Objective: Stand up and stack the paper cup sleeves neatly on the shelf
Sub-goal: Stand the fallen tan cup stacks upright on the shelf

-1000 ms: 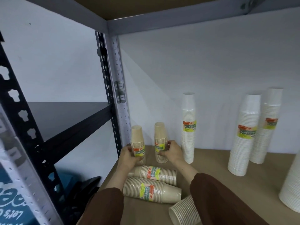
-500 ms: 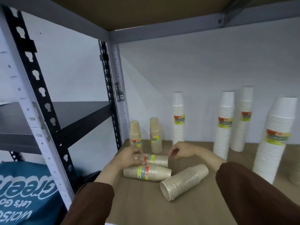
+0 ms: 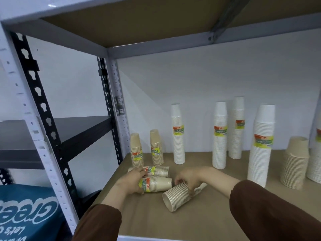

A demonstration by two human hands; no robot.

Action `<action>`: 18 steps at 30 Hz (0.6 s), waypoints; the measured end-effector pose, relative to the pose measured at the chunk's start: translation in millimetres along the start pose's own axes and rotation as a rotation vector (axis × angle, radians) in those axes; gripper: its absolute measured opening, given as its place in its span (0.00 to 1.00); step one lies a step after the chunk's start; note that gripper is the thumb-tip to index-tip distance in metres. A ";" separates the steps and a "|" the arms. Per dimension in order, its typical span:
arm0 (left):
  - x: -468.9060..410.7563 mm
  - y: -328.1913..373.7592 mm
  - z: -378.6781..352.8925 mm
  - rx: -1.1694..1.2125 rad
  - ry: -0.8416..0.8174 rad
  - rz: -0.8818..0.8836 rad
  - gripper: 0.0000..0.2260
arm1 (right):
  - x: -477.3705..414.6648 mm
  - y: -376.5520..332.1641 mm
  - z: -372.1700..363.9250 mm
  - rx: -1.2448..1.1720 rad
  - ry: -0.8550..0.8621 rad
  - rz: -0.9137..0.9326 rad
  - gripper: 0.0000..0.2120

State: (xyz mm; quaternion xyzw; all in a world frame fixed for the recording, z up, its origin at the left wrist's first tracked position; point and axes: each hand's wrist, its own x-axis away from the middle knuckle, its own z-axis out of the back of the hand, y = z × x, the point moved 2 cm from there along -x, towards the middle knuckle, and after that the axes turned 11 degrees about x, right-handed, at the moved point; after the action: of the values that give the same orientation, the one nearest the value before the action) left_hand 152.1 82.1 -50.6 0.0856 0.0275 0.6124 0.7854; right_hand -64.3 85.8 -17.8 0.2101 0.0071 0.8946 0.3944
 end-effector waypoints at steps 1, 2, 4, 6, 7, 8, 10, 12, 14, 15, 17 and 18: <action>0.9 1.0 0.4 -0.006 0.007 0.006 0.34 | 2.2 0.8 -0.4 0.006 0.007 -0.006 0.26; 1.8 2.0 1.0 -0.010 0.013 0.016 0.34 | 4.2 2.2 -1.3 0.009 0.010 -0.017 0.26; 3.0 4.0 2.1 -0.016 0.018 0.030 0.34 | 7.5 5.6 -4.8 0.020 0.016 -0.031 0.26; 3.5 5.8 2.5 -0.015 0.018 0.036 0.33 | 10.3 9.5 -8.3 -0.023 0.030 -0.031 0.28; 3.7 6.7 2.7 -0.012 0.017 0.041 0.33 | 12.4 12.0 -9.2 -0.080 0.039 -0.037 0.29; 3.7 7.4 2.8 -0.009 0.015 0.046 0.33 | 14.9 14.8 -9.5 -0.155 0.054 -0.051 0.29; 3.3 8.3 3.2 -0.006 0.011 0.054 0.33 | 21.4 20.3 -8.8 -0.339 0.138 -0.109 0.28; 3.0 8.9 3.6 0.003 0.006 0.065 0.32 | 26.0 24.0 -10.3 -0.489 0.302 -0.229 0.23; 3.0 9.3 3.6 0.010 0.004 0.073 0.32 | 27.7 23.2 -17.6 -0.579 0.438 -0.421 0.20; 3.2 9.5 3.3 0.011 0.005 0.075 0.33 | 27.6 20.7 -24.0 -0.627 0.474 -0.522 0.19; 3.9 9.7 2.5 0.012 0.012 0.074 0.33 | 25.6 13.2 -38.8 -0.704 0.497 -0.690 0.18; 4.3 9.8 1.9 0.017 0.019 0.074 0.33 | 22.4 10.2 -46.2 -0.745 0.485 -0.740 0.19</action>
State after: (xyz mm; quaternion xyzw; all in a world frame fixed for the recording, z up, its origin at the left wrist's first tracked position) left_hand 144.1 88.4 -46.8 0.0875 0.0369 0.6416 0.7611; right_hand -102.5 101.7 -49.8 -0.1704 -0.1453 0.6619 0.7153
